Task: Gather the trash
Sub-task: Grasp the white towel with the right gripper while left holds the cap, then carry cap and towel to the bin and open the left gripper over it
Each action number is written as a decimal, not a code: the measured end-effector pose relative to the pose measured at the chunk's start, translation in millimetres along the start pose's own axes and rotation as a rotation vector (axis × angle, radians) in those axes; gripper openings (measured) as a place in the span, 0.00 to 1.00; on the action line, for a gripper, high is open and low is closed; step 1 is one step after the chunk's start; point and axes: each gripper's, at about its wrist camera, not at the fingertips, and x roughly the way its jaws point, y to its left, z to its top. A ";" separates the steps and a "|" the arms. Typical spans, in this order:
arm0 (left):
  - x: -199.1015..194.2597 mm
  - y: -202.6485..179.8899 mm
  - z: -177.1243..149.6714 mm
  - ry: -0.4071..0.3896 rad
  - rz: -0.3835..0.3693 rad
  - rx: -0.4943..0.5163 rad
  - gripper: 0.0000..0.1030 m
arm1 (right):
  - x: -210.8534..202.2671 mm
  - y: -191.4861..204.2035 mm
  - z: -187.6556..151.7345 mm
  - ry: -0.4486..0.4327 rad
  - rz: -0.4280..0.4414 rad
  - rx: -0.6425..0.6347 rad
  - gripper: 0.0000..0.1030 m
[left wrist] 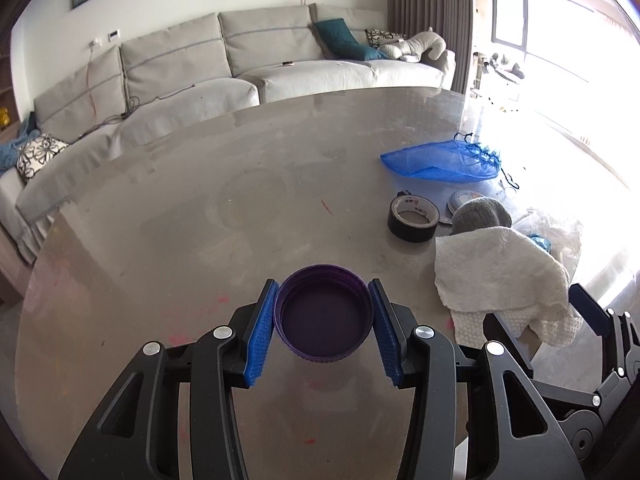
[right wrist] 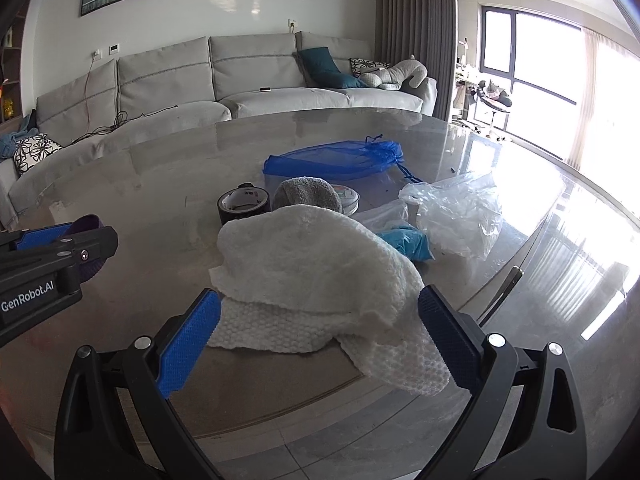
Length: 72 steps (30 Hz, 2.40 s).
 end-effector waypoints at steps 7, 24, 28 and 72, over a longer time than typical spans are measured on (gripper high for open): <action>-0.9 -3.7 -5.7 0.006 -0.020 0.003 0.44 | 10.9 7.0 -10.0 0.016 0.054 -0.036 0.45; -29.4 -3.4 -7.3 -0.081 -0.100 -0.019 0.44 | -74.3 1.9 14.1 -0.090 0.093 -0.021 0.11; -43.0 -13.9 -9.2 -0.123 -0.141 0.021 0.44 | -94.0 -7.7 8.8 -0.101 0.060 0.002 0.11; -112.5 -216.9 -177.1 -0.008 -0.743 0.701 0.44 | -238.7 -116.6 -151.5 -0.025 -0.365 0.276 0.12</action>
